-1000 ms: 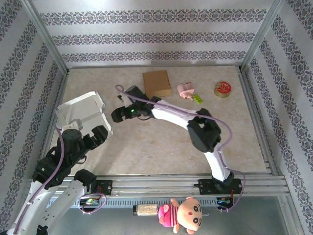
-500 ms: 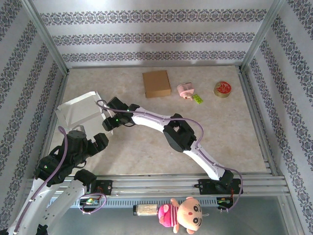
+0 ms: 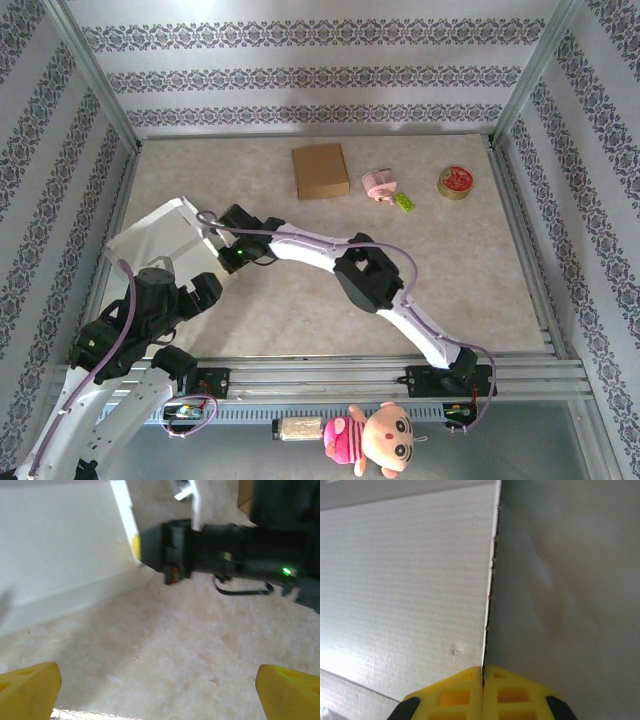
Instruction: Fold the paper box
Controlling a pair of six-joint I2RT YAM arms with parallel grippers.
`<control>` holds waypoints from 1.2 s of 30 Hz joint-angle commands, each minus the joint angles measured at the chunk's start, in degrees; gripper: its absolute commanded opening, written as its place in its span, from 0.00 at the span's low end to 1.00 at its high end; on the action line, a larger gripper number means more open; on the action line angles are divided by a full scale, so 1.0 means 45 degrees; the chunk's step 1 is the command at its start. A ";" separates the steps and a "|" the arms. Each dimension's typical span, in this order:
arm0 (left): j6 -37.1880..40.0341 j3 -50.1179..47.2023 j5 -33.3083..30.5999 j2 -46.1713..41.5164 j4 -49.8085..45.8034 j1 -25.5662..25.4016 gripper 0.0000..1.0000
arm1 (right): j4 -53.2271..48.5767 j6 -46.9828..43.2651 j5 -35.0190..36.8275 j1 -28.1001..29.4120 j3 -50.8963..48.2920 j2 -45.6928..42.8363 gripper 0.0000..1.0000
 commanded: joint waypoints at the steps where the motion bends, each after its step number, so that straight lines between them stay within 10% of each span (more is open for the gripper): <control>1: 0.0025 0.0184 -0.0107 0.0575 0.0299 -0.0091 1.00 | 0.1111 -0.0295 -0.0220 -0.0938 -0.3399 -0.3031 0.05; 16: 0.1653 -0.0026 0.0048 0.5905 0.4280 0.0276 1.00 | 0.3118 0.2141 0.2040 -0.3251 -1.7807 -1.2977 0.15; 25: 0.2816 0.0449 0.0981 1.0148 0.7019 0.0995 0.88 | 0.2703 0.1046 0.2233 -0.5845 -1.6588 -1.4380 0.67; 36: 0.3790 0.1577 0.2323 1.4431 0.8868 0.2148 0.55 | 0.1685 -0.0287 0.0754 -0.6918 -1.0396 -0.8328 0.63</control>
